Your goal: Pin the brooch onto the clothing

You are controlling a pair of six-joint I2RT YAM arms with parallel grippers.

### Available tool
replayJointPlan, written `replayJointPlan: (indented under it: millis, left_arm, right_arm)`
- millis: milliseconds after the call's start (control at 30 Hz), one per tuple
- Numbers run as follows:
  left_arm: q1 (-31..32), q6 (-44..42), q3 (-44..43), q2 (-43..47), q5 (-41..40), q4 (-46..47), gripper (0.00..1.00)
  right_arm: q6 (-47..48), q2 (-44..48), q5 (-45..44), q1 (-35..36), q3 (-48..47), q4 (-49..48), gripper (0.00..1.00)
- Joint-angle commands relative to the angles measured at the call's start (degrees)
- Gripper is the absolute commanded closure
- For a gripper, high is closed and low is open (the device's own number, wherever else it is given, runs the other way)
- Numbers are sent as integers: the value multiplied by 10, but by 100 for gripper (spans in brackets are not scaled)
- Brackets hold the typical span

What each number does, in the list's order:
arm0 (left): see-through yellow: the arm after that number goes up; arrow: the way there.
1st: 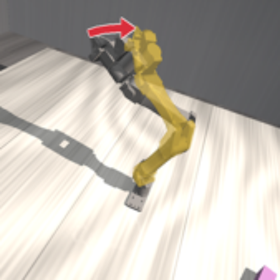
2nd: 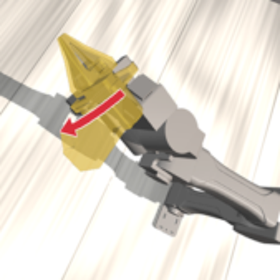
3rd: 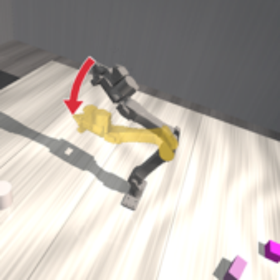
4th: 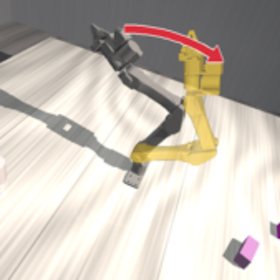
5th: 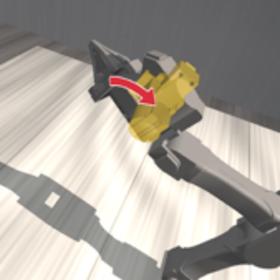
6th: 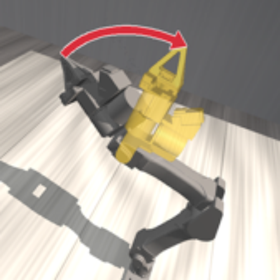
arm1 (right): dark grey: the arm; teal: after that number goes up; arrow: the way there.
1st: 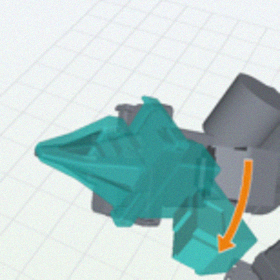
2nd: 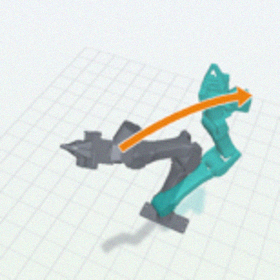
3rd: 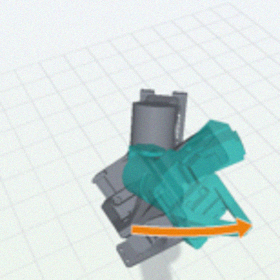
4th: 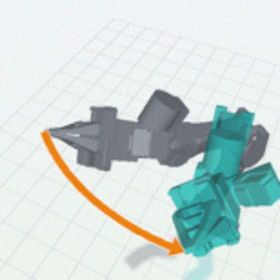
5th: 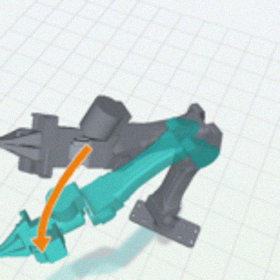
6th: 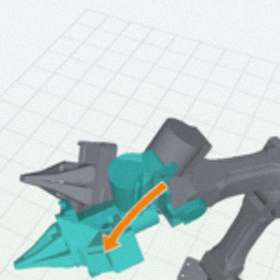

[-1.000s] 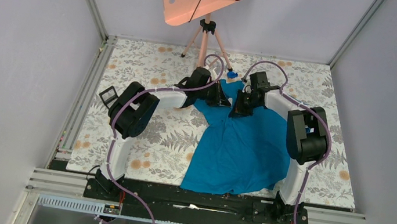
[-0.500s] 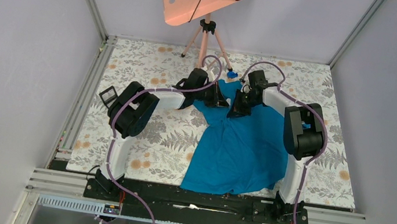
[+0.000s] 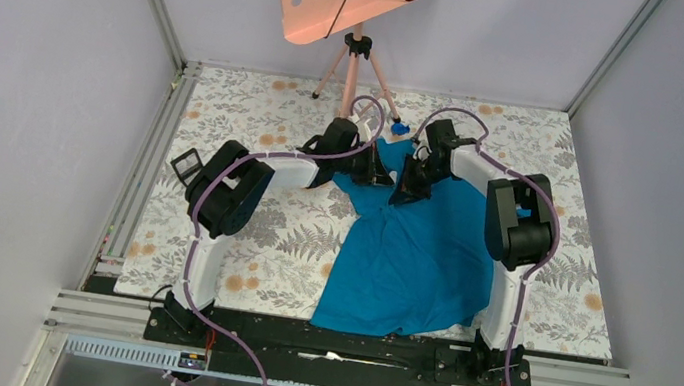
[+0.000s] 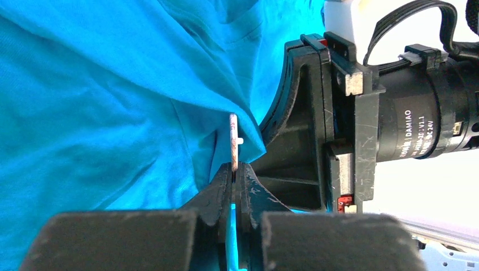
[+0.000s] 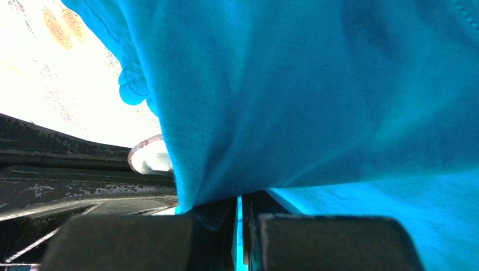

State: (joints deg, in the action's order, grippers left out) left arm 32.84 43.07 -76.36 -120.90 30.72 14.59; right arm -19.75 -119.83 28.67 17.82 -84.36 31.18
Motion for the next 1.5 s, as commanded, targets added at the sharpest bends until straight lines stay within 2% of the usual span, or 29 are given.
replayJointPlan:
  millis: [0,800,1200,1400,1467]
  left_arm:
    - [18,-11,-16,53,57,54,100]
    - [51,-57,-42,73,63,5,100]
    - [57,-40,-45,72,60,17,100]
    - [52,-66,-58,70,-4,-88,100]
    - [46,-56,-61,67,-20,-115,100]
  right_arm:
    - [-7,-17,29,6,-20,10,100]
    - [-7,-53,35,5,-49,64,100]
    - [-6,-55,32,6,-53,69,100]
    - [-3,-13,19,3,-49,66,100]
    - [-4,8,13,0,-47,66,97]
